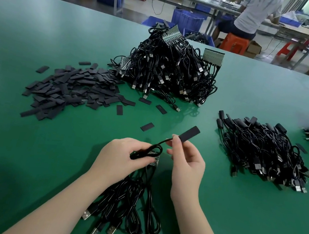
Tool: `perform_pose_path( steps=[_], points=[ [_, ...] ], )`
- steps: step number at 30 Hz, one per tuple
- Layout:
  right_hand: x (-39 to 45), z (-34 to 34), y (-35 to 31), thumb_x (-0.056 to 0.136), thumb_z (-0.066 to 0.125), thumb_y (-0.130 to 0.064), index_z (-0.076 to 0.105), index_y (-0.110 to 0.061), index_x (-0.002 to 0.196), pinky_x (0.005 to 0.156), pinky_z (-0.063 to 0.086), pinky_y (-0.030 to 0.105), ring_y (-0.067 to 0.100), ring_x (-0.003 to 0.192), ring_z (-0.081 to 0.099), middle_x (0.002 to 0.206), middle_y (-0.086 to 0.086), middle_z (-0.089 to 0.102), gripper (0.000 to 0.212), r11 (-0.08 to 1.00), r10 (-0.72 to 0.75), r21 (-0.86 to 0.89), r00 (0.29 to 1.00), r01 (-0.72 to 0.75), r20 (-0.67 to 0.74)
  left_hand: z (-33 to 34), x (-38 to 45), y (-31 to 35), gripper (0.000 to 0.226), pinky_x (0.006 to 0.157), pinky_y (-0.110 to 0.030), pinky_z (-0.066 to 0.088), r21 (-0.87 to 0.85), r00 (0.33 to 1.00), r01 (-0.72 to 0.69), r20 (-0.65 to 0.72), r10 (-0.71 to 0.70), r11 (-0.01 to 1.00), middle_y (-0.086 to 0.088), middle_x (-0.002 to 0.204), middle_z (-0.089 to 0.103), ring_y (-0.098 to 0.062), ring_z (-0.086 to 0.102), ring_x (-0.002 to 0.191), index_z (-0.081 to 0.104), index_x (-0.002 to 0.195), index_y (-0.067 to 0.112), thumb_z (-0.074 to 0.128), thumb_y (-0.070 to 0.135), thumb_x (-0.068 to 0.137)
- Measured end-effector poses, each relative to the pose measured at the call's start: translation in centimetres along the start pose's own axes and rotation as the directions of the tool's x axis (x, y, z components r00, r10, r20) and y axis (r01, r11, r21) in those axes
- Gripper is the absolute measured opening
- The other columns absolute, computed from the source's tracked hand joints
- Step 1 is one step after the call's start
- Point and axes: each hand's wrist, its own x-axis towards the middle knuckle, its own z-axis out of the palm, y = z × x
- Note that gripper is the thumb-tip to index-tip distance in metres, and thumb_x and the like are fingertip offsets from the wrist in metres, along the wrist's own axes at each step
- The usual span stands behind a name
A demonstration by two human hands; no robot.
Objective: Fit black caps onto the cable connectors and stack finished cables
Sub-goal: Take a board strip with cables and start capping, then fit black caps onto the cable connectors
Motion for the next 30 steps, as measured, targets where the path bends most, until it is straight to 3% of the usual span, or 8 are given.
perform_pose_path(
  steps=[6, 10, 15, 18, 20, 23, 27, 30],
  points=[
    [-0.7, 0.9, 0.8, 0.090, 0.070, -0.011, 0.080, -0.029, 0.082, 0.071, 0.052, 0.014, 0.005, 0.084, 0.072, 0.089, -0.005, 0.078, 0.021, 0.997, 0.039, -0.077, 0.988, -0.028, 0.146, 0.1, 0.2, -0.6, 0.025, 0.079, -0.035, 0.054, 0.040, 1.000, 0.001, -0.024, 0.000, 0.999, 0.023, 0.092, 0.070, 0.002, 0.063, 0.089, 0.073, 0.104, 0.041, 0.076, 0.036, 0.080],
    [-0.3, 0.5, 0.2, 0.093, 0.067, -0.011, 0.076, -0.017, 0.091, 0.076, 0.053, 0.016, 0.010, 0.090, 0.071, 0.093, -0.002, 0.077, 0.011, 0.994, -0.030, -0.102, 0.991, 0.044, 0.129, 0.1, 0.0, -0.6, 0.039, 0.089, -0.023, 0.051, -0.001, 0.998, -0.049, -0.045, 0.049, 0.999, 0.033, 0.105, 0.065, 0.010, 0.059, 0.101, 0.060, 0.117, 0.056, 0.069, 0.049, 0.080],
    [3.0, -1.7, -5.6, 0.098, 0.060, -0.016, 0.066, -0.018, 0.090, 0.081, 0.057, 0.027, 0.018, 0.088, 0.072, 0.086, -0.001, 0.075, 0.010, 0.978, -0.176, 0.097, 0.982, 0.182, -0.069, 0.4, 0.1, -0.5, 0.042, 0.089, -0.022, 0.047, -0.058, 0.990, -0.054, -0.132, 0.046, 0.997, 0.038, 0.117, 0.058, 0.007, 0.057, 0.110, 0.044, 0.130, 0.059, 0.051, 0.053, 0.089],
    [6.2, -4.5, -10.2, 0.095, 0.063, -0.022, 0.067, -0.024, 0.088, 0.066, 0.056, 0.020, 0.012, 0.072, 0.068, 0.075, -0.007, 0.070, 0.009, 0.949, -0.289, -0.186, 0.941, 0.256, -0.178, 0.4, 0.2, -1.2, 0.036, 0.091, -0.027, 0.052, -0.044, 0.990, -0.036, -0.138, 0.030, 0.998, 0.030, 0.107, 0.065, 0.007, 0.060, 0.105, 0.057, 0.127, 0.044, 0.059, 0.033, 0.093],
    [8.8, -6.8, -12.2, 0.095, 0.060, -0.030, 0.071, -0.026, 0.096, 0.063, 0.053, 0.021, 0.007, 0.071, 0.067, 0.083, -0.007, 0.073, 0.011, 0.777, -0.409, -0.587, 0.891, 0.227, -0.197, 0.5, 0.3, -1.4, 0.032, 0.086, -0.026, 0.054, -0.041, 0.991, -0.027, -0.135, 0.021, 0.999, 0.029, 0.105, 0.066, 0.005, 0.062, 0.099, 0.061, 0.123, 0.044, 0.059, 0.030, 0.094],
    [13.2, -10.8, -13.0, 0.099, 0.050, -0.033, 0.070, -0.016, 0.117, 0.074, 0.049, 0.036, 0.032, 0.091, 0.066, 0.104, 0.011, 0.072, 0.031, 0.292, -0.496, -0.956, 0.851, -0.024, -0.173, 0.7, 0.2, -1.2, 0.027, 0.075, -0.030, 0.057, -0.037, 0.993, -0.028, -0.117, 0.023, 0.999, 0.032, 0.102, 0.066, -0.004, 0.065, 0.088, 0.064, 0.119, 0.042, 0.058, 0.033, 0.094],
    [15.9, -14.6, -10.4, 0.103, 0.038, -0.045, 0.058, -0.007, 0.128, 0.095, 0.043, 0.047, 0.040, 0.120, 0.052, 0.127, 0.021, 0.058, 0.050, -0.185, -0.072, -0.943, 0.961, -0.275, -0.266, 0.8, 0.1, -1.2, 0.025, 0.071, -0.025, 0.055, -0.038, 0.995, -0.016, -0.098, 0.012, 0.999, 0.031, 0.102, 0.066, -0.007, 0.065, 0.083, 0.066, 0.116, 0.042, 0.058, 0.035, 0.094],
    [15.6, -16.1, -7.9, 0.102, 0.036, -0.050, 0.051, -0.017, 0.137, 0.105, 0.038, 0.048, 0.036, 0.134, 0.039, 0.145, 0.013, 0.045, 0.050, -0.252, 0.025, -0.954, 0.984, -0.164, -0.176, 0.8, 0.2, -1.2, 0.024, 0.051, -0.014, 0.043, -0.037, 0.995, 0.002, -0.098, -0.005, 0.999, 0.029, 0.100, 0.067, -0.011, 0.059, 0.060, 0.066, 0.115, 0.044, 0.057, 0.036, 0.094]
  ],
)
